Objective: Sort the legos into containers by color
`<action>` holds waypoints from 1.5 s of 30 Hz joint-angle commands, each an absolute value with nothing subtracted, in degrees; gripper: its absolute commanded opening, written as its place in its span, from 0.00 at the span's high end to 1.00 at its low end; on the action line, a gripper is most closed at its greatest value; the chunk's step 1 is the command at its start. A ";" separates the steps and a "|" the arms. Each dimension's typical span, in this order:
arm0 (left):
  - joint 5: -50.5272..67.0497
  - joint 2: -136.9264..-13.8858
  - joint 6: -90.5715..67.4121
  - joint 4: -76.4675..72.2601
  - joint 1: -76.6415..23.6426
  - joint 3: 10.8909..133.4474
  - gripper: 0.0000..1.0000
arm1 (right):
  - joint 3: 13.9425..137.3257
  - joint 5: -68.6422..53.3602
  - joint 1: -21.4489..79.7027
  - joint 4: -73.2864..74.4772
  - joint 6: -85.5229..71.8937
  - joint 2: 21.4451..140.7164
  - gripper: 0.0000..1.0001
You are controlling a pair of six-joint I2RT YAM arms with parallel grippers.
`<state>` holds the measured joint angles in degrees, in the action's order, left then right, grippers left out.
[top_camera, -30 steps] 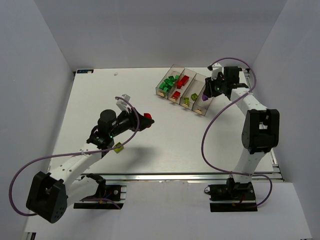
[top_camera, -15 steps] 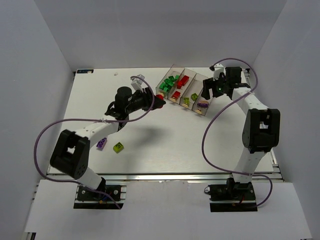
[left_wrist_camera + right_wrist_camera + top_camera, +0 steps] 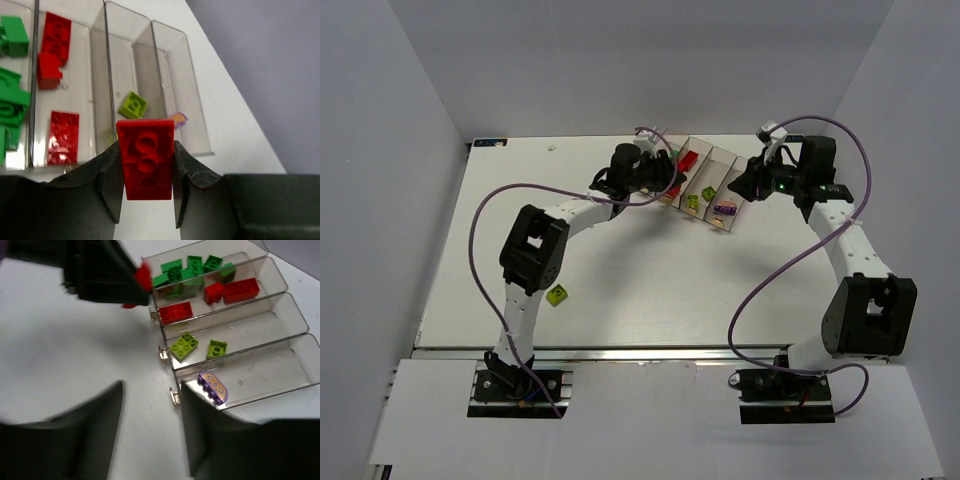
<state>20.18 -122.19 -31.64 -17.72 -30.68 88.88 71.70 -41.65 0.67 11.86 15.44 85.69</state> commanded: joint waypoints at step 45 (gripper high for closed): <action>-6.42 -72.83 -27.94 13.16 -23.04 59.98 0.59 | 63.10 -64.61 19.05 53.00 85.35 78.04 0.27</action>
<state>-6.20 -80.25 -24.43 4.69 -25.71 66.39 59.90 -68.18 13.72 44.42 73.58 75.72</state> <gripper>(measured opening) 0.371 0.759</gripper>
